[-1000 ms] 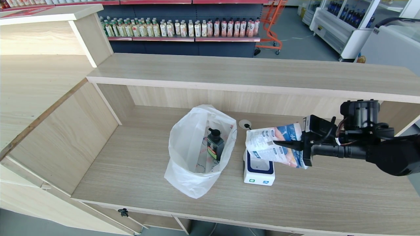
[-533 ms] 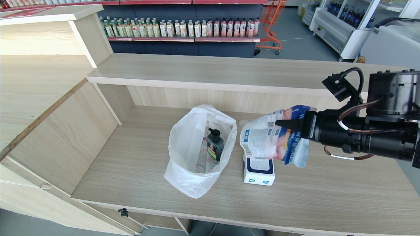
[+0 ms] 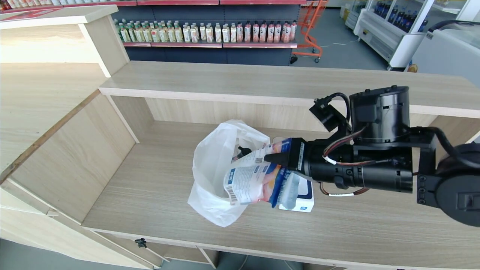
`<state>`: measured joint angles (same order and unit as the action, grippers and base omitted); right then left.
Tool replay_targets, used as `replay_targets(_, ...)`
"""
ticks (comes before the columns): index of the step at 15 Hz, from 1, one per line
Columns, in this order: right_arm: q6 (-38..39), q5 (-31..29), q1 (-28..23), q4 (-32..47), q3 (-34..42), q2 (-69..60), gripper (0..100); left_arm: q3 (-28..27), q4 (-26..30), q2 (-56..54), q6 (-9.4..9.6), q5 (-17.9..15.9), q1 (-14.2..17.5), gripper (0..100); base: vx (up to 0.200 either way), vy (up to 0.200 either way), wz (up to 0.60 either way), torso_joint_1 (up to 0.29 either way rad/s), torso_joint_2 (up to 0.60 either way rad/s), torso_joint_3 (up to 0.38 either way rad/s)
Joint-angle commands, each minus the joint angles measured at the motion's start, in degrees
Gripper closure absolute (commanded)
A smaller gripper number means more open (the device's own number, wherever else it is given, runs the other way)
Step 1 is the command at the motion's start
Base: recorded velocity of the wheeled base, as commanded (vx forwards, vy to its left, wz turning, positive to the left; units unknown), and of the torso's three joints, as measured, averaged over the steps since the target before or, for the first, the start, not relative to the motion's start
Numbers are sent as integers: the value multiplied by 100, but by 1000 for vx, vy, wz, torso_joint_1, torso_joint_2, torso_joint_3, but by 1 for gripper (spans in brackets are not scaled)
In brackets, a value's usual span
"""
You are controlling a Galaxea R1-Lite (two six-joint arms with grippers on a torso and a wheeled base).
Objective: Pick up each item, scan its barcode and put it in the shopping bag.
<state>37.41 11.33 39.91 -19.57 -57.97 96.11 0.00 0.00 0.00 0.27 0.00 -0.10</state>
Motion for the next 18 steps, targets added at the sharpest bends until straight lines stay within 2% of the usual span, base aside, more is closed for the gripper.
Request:
replay_targets(1, 3, 1, -62, -47, -39, 523, 100, 0, 0, 9, -9, 0, 1, 0, 0, 0, 0, 0, 0, 0)
replay_targets(10, 214, -262, -414, -619, -338, 1498, 100, 0, 0, 0, 0, 0, 1, 0, 0, 0, 0, 0, 0, 0)
replay_targets(12, 275, -465, -423, -671, -347, 1630, 100, 0, 0, 0, 0, 0, 1, 0, 0, 0, 0, 0, 0, 0)
replay_targets(18, 381, -465, -396, -979, -435, 1876, 100, 0, 0, 9, 0, 0, 1, 0, 0, 0, 0, 0, 0, 0)
